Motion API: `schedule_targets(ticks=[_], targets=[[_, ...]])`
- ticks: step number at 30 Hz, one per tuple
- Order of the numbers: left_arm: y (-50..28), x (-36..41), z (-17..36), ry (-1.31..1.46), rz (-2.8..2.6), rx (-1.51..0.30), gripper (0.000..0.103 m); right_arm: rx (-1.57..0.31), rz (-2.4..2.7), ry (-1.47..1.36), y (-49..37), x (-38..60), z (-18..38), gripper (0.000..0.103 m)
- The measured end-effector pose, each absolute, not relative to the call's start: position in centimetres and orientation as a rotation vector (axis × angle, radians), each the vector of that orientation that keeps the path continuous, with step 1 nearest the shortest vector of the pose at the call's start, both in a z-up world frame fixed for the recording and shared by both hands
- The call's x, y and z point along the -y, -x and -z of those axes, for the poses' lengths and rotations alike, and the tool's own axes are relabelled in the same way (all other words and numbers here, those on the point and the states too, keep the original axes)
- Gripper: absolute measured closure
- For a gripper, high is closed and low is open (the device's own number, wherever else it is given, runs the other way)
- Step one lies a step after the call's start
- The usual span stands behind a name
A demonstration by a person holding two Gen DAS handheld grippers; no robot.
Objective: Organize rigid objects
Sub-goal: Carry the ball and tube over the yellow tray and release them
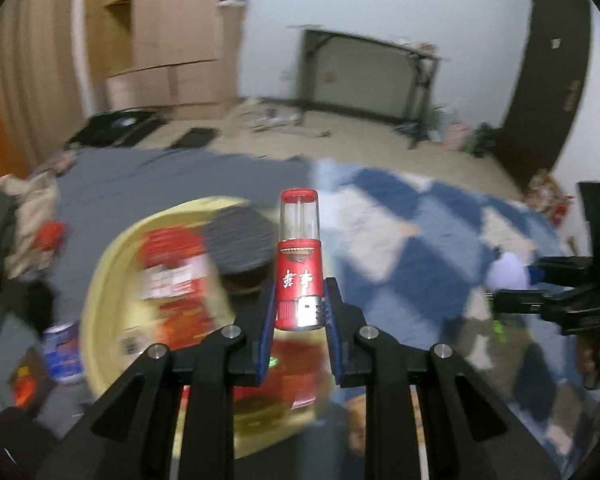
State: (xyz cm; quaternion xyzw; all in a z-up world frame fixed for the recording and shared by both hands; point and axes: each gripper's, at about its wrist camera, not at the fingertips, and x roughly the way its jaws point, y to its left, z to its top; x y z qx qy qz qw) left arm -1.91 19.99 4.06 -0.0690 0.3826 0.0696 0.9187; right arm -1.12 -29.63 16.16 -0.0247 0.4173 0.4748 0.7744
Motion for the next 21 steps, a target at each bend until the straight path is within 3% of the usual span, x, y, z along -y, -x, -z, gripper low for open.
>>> schedule_targets(ticks=[7, 21], targets=[[1.7, -27.2, -1.9, 0.186, -0.236, -0.852, 0.079, -0.908, -1.194, 0.09, 3.8, 19.6, -16.1, 0.052], [-2.8, -31.2, 2.5, 0.291, -0.271, -0.917, 0.078, -1.018, -1.106, 0.168, 1.6, 8.0, -12.8, 0.052]])
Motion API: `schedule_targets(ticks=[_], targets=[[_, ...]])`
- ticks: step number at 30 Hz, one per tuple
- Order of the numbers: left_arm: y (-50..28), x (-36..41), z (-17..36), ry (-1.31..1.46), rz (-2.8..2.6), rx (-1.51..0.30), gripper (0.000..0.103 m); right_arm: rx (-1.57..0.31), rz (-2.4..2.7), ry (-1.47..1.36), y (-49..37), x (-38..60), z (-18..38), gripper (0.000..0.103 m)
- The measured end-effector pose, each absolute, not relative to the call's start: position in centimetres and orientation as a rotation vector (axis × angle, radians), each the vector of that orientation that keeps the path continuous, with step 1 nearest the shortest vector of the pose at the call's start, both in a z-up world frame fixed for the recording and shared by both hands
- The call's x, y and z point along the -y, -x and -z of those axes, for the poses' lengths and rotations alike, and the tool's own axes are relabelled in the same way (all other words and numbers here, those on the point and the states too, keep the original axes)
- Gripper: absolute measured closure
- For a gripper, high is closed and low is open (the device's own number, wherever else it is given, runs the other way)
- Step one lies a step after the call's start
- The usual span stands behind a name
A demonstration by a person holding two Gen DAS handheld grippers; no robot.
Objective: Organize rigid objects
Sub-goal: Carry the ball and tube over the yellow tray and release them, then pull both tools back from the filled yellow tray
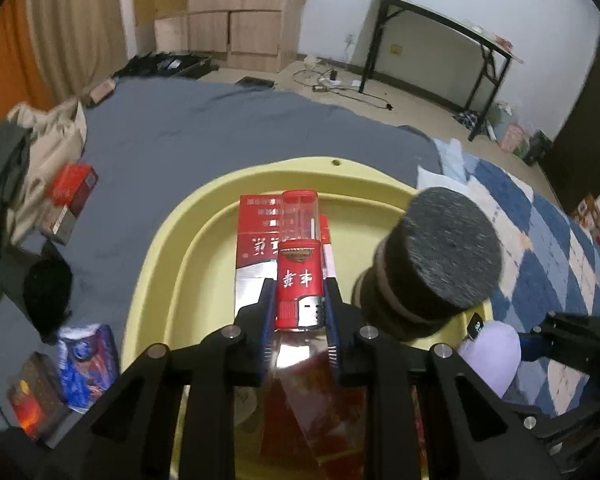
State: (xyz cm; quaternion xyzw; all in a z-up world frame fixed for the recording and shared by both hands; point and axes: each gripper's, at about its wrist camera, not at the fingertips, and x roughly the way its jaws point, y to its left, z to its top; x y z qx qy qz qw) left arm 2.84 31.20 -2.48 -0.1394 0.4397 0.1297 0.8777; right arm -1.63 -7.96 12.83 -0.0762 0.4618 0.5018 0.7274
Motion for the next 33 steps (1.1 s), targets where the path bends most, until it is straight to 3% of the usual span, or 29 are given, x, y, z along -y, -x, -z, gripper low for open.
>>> schedule_targets(ticks=[10, 12, 14, 15, 20, 22, 27, 33], targets=[[-3.1, -30.6, 2.6, 0.29, -0.312, -0.889, 0.076, -1.005, -1.081, 0.216, 1.6, 4.4, -12.2, 0.047], [-2.8, -29.8, 2.7, 0.265, -0.352, -0.892, 0.062, -0.982, -1.065, 0.242, 2.0, 4.5, -12.3, 0.028], [-2.4, -29.3, 2.3, 0.273, -0.367, -0.874, 0.034, -0.958, -1.077, 0.247, 2.5, 4.7, -12.4, 0.014], [-1.9, -29.0, 2.1, 0.281, -0.378, -0.853, 0.031, -0.936, -1.098, 0.241, 2.8, 4.9, -12.6, 0.008], [1.0, -27.4, 0.2, 0.312, -0.521, -0.764, 0.005, -0.864, -1.134, 0.223, 4.5, 7.3, -12.6, 0.001], [3.1, -25.4, -0.7, 0.32, -0.617, -0.71, 0.0, -0.804, -1.143, 0.202, 5.1, 9.6, -12.9, 0.001], [7.0, -19.0, -0.6, 0.354, -0.603, -0.729, 0.0, -0.653, -1.103, 0.266, 5.1, 15.3, -11.7, 0.0], [8.7, -13.7, 3.1, 0.442, -0.545, -0.873, 0.0, -0.678, -1.035, 0.521, 2.9, 17.2, -6.8, 0.0]])
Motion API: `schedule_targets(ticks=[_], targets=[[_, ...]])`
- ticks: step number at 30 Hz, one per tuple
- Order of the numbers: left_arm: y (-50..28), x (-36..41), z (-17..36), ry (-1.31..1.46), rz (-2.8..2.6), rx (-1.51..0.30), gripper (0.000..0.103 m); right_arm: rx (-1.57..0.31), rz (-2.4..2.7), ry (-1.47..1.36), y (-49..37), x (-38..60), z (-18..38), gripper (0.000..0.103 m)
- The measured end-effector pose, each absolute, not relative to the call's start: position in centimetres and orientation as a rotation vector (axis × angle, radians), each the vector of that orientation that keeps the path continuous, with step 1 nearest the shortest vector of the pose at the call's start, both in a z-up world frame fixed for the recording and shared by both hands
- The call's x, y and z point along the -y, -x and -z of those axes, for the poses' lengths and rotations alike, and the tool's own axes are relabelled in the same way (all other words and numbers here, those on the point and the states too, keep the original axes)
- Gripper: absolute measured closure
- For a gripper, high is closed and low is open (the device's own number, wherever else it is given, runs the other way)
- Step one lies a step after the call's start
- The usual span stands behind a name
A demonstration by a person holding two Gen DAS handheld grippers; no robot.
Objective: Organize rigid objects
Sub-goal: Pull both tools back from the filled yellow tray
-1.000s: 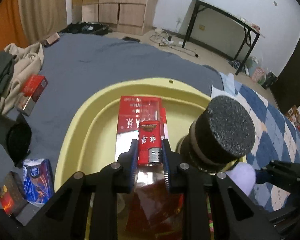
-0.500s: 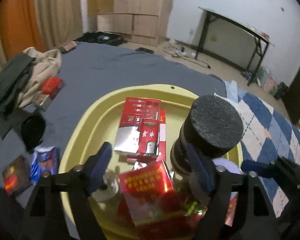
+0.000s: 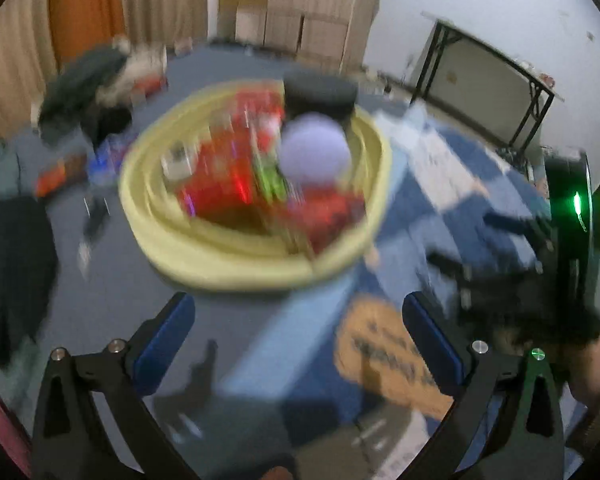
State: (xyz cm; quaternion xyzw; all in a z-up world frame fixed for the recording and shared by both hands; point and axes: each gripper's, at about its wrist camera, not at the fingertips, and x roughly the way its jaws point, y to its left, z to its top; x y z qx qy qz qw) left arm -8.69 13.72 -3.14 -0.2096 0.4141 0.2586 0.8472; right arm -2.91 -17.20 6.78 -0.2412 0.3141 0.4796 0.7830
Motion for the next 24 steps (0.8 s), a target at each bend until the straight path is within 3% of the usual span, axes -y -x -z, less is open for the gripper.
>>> schedule_targets(ticks=[9, 15, 24], targets=[[4.9, -12.3, 9.0, 0.447, -0.742, -0.978, 0.0, -0.715, -1.119, 0.516, 0.3, 15.3, -5.0, 0.0], [3.4, -11.4, 9.4, 0.369, -0.766, -0.845, 0.0, -0.662, -1.109, 0.537, 0.1, 15.6, -4.4, 0.0], [3.4, -11.3, 9.4, 0.378, -0.806, -0.834, 0.0, -0.659, -1.105, 0.538, 0.1, 15.5, -4.1, 0.0]])
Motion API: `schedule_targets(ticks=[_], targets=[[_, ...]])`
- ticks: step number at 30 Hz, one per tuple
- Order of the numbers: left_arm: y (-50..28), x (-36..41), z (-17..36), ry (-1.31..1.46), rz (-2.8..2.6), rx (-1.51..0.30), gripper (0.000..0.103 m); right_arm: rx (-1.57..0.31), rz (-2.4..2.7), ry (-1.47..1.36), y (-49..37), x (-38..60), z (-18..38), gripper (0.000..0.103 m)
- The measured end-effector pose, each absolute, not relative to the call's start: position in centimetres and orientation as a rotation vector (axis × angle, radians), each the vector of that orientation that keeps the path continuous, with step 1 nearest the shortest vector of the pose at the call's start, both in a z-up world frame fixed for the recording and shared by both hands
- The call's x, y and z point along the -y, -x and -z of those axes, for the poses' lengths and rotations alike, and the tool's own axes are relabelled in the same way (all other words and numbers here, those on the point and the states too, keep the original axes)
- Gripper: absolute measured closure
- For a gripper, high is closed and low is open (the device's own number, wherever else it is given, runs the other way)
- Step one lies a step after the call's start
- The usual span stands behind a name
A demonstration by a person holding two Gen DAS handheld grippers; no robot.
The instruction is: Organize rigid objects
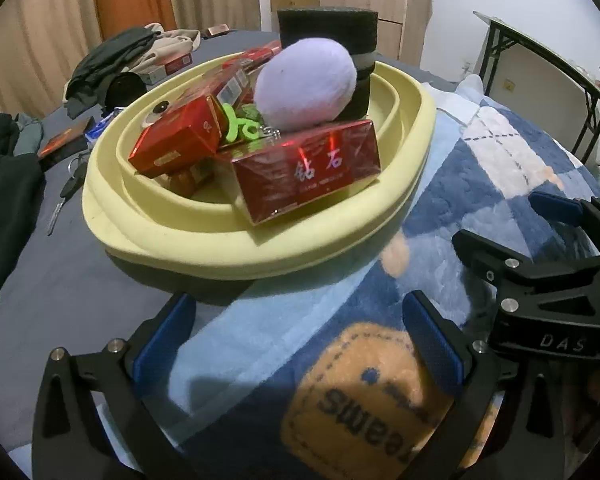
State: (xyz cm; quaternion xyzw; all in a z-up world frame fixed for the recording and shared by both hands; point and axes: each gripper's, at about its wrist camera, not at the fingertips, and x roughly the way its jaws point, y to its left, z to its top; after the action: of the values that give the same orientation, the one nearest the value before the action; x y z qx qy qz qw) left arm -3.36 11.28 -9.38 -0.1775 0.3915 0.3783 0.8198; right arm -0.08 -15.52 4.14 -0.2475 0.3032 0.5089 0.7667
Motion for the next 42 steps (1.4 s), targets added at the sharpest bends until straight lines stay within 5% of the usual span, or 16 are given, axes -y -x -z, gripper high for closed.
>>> schedule_targets(ticks=[42], targets=[[3.14, -11.51, 9.44, 0.389, -0.797, -0.834, 0.0, -0.658, -1.1, 0.545, -0.05, 15.37, -4.12, 0.0]])
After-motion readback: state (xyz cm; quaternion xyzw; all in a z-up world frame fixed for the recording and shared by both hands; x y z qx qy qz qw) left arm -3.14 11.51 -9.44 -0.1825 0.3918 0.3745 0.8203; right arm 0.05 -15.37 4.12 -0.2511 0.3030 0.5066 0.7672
